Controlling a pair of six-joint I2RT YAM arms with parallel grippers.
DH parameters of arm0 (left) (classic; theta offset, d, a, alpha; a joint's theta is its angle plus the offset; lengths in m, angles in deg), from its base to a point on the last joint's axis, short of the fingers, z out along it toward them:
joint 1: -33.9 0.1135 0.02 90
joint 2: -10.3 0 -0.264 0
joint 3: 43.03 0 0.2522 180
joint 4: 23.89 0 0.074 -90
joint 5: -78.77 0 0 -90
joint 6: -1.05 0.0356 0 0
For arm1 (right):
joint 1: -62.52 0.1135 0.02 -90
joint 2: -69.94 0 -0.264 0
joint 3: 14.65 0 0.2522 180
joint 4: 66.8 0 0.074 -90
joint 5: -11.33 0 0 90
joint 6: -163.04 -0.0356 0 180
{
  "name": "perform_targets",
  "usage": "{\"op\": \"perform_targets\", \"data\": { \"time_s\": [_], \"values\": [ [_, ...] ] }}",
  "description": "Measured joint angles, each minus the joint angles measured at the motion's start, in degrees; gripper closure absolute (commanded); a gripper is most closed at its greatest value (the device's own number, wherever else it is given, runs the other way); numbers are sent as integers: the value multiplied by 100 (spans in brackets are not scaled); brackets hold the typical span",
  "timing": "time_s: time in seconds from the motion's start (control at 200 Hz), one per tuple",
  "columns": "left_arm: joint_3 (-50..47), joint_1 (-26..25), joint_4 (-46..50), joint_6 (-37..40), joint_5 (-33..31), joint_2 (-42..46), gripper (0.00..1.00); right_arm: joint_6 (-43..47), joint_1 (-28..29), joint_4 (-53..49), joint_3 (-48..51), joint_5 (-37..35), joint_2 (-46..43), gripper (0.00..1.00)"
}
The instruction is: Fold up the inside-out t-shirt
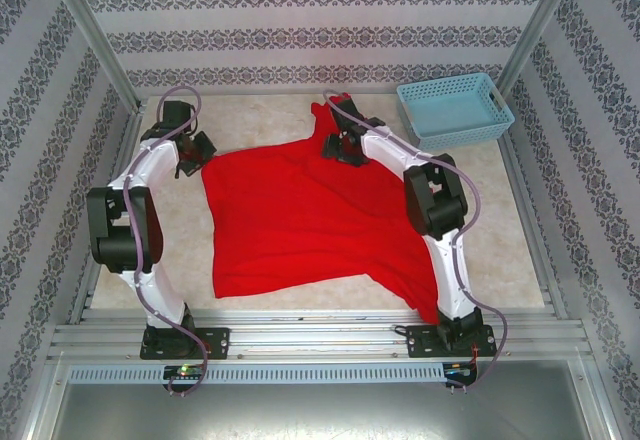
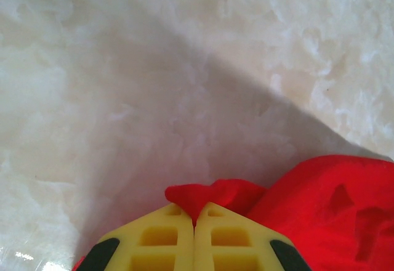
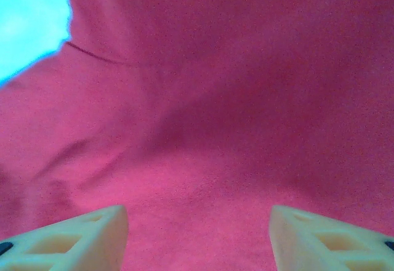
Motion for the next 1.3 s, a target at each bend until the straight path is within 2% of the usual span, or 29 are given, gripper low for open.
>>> {"op": "perform_targets", "data": {
  "time_s": [0.17, 0.365, 0.46, 0.5, 0.62, 0.804, 0.924, 1.039, 1.299],
  "values": [
    [-81, 0, -131, -42, 0, 24, 99, -157, -52, -42, 144, 142, 79, 39],
    [-326, 28, -341, -92, 48, 74, 100, -367, -229, 538, 1320, 365, -557, 41],
    [-365, 66, -358, -116, 87, 83, 100, -415, -286, 588, 1513, 455, -686, 41],
    [-448, 76, -474, -138, 105, 120, 100, -457, -284, 1036, 1923, 463, -876, 41],
    [-892, 109, -654, -225, 195, 363, 100, -542, -96, 1158, 3189, 435, -1784, 43],
    [-1521, 111, -837, -319, 293, 706, 100, -457, 291, 1008, 3571, 199, -2166, 43],
    [-1961, 105, -1008, -374, 411, 946, 100, -192, 240, 704, 3112, -118, -2170, 42],
    [-2380, 63, -1093, -396, 496, 1163, 100, 26, 39, 601, 2164, -374, -1987, 41],
    [-3071, -50, -1172, -398, 597, 1714, 100, 321, -404, 50, -881, -625, -116, 40]
  ]
}}
